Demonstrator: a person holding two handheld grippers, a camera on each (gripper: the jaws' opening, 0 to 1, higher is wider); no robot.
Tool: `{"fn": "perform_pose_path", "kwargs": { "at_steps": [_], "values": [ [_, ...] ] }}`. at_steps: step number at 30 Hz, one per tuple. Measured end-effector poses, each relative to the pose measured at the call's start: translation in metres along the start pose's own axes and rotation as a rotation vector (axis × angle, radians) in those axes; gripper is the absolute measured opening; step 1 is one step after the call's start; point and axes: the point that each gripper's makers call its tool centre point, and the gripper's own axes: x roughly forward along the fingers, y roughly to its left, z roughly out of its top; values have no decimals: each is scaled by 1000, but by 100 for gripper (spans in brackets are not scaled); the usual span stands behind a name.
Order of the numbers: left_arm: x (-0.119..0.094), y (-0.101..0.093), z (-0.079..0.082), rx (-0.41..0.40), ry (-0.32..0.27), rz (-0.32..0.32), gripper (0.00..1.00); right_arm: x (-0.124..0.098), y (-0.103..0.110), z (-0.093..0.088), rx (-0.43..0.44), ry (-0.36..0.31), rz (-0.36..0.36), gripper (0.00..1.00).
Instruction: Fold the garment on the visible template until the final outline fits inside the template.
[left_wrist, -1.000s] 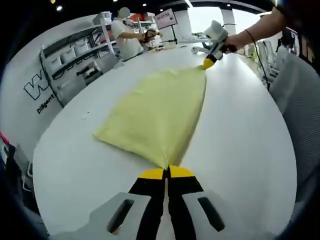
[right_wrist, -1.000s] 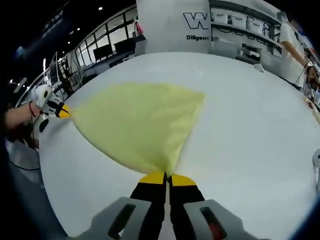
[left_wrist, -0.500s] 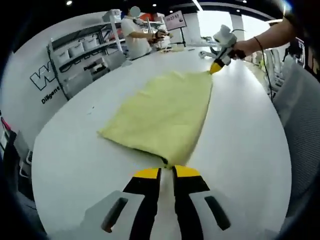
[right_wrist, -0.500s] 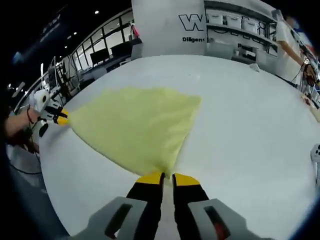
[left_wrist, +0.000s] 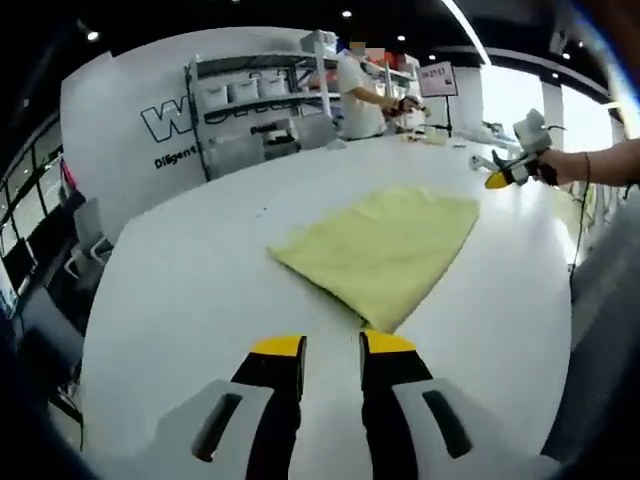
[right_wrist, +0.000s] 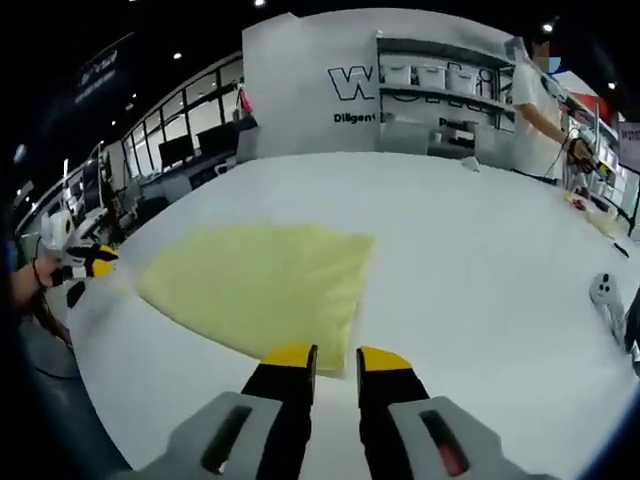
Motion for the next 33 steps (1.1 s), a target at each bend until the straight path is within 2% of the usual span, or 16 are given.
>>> {"fn": "perform_pose_path", "kwargs": {
  "at_steps": [1, 2, 3, 10, 12, 16, 19, 21, 24, 26, 29, 30, 33],
  "values": [
    [-7, 0, 1, -51, -4, 13, 18, -1, 3, -3, -13, 10, 9, 11],
    [-10, -1, 2, -68, -15, 22, 19, -2, 7, -6, -18, 12, 9, 12],
    [-17, -2, 8, -104, -55, 29, 20, -4, 10, -8, -18, 9, 9, 12],
    [-47, -13, 13, -152, -103, 68, 24, -19, 30, -21, -18, -9, 5, 18],
    [-54, -16, 13, -175, -119, 88, 25, -27, 35, -22, 7, -29, -6, 19],
    [-63, -20, 15, -193, -131, 115, 32, -37, 45, -24, 4, -37, -15, 20],
    [-67, -25, 15, -217, -138, 122, 41, -43, 53, -27, 14, -30, -25, 22],
    [-68, -25, 12, -230, -129, 136, 50, -45, 59, -31, 26, -12, -17, 26],
    [-72, -24, 8, -279, -119, 161, 68, -48, 71, -36, 40, 7, -5, 36],
    [-78, -24, 6, -281, -121, 179, 78, -50, 76, -39, 36, 22, -3, 41],
    [-80, -24, 3, -295, -105, 190, 90, -52, 82, -41, 36, 34, 1, 57],
    [-82, -25, 2, -306, -104, 191, 93, -52, 85, -42, 45, 41, 7, 63],
    [-83, -28, -1, -316, -82, 189, 99, -53, 87, -44, 50, 45, 1, 71]
  ]
}}
